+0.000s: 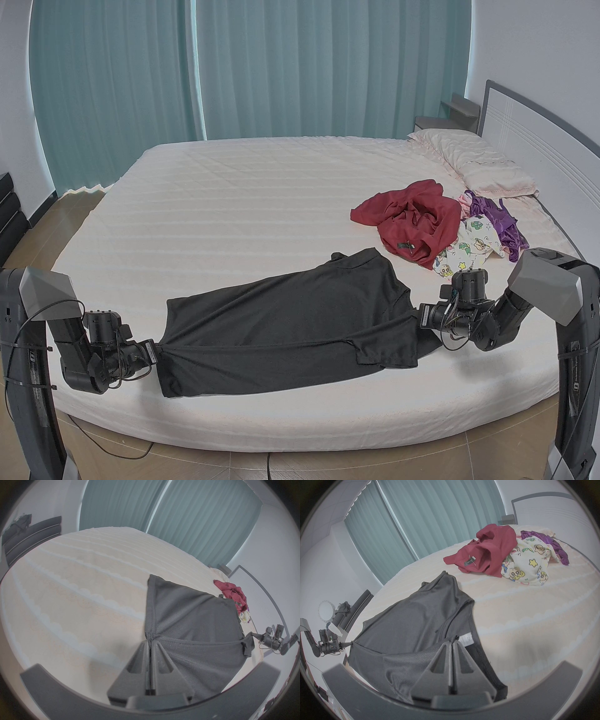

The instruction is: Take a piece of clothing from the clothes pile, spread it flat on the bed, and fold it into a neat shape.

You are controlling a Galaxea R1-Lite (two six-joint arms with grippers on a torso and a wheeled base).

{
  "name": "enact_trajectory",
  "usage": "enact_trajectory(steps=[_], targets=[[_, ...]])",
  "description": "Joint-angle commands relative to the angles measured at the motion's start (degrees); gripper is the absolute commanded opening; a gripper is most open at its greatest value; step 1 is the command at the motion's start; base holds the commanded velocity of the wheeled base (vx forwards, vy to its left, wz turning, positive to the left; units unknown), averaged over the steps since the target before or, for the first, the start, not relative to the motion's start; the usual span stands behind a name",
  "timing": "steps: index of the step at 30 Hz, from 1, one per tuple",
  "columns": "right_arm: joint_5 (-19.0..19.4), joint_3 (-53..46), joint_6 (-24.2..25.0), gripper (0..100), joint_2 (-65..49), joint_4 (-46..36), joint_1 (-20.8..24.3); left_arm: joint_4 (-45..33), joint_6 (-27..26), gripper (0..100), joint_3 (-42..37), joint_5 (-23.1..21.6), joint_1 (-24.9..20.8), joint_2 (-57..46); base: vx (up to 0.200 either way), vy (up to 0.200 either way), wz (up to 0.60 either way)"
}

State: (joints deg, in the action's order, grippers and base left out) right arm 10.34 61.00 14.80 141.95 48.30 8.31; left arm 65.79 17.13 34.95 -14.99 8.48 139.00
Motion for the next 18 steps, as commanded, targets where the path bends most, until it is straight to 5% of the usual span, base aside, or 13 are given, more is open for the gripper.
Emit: enact_trajectory(steps=[1, 18], targets=[[-0.6, 2.3, 0.1, 0, 1.0, -0.1, -0.1, 0.7, 1.0, 0, -0.4, 1.0, 0.2, 0.1, 0.000, 0.000, 0.00], [-1.2, 4.0, 0.2, 0, 3.9, -0.4, 0.6, 1.0, 0.6, 0, -1.2, 1.2, -0.2, 2.2, 0.000, 0.000, 0.00]])
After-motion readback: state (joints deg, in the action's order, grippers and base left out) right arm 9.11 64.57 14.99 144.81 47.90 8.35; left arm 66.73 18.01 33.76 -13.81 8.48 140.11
